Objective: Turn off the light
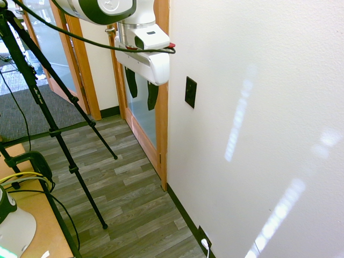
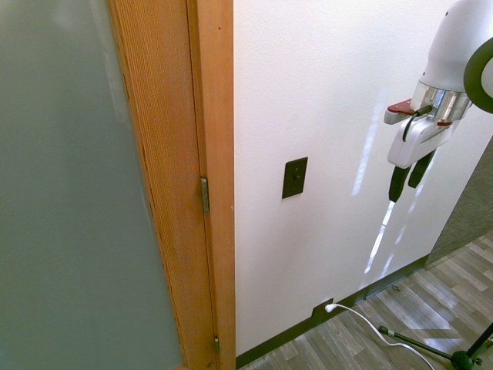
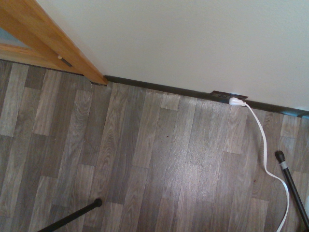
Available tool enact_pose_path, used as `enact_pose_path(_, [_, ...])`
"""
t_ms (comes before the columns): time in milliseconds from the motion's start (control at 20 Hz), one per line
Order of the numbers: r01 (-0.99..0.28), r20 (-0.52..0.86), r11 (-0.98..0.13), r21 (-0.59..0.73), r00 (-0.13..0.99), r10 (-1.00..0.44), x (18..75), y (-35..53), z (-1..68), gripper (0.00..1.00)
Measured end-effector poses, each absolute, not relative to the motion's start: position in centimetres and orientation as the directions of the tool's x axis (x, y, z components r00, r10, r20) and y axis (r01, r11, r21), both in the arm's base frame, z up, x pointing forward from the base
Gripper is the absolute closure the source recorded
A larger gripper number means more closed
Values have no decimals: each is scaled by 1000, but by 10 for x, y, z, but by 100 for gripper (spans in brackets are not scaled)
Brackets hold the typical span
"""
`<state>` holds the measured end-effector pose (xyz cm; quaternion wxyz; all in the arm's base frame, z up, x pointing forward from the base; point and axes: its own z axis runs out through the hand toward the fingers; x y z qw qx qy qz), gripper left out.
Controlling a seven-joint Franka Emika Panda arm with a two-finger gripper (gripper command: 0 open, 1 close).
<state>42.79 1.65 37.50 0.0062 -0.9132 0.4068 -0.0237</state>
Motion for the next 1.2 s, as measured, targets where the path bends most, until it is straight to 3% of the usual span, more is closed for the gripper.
enact_pose_path(400, [-731, 90, -659, -178, 655, -750, 469, 44, 353, 0])
enact_pose_path(800, [-771, 252, -556, -311, 498, -830, 551, 83, 321, 0])
enact_pose_path(850, [-778, 272, -541, -318, 472, -839, 561, 84, 319, 100])
enact_pose_path(1200, [-779, 313, -512, -363, 416, -854, 592, 95, 302, 100])
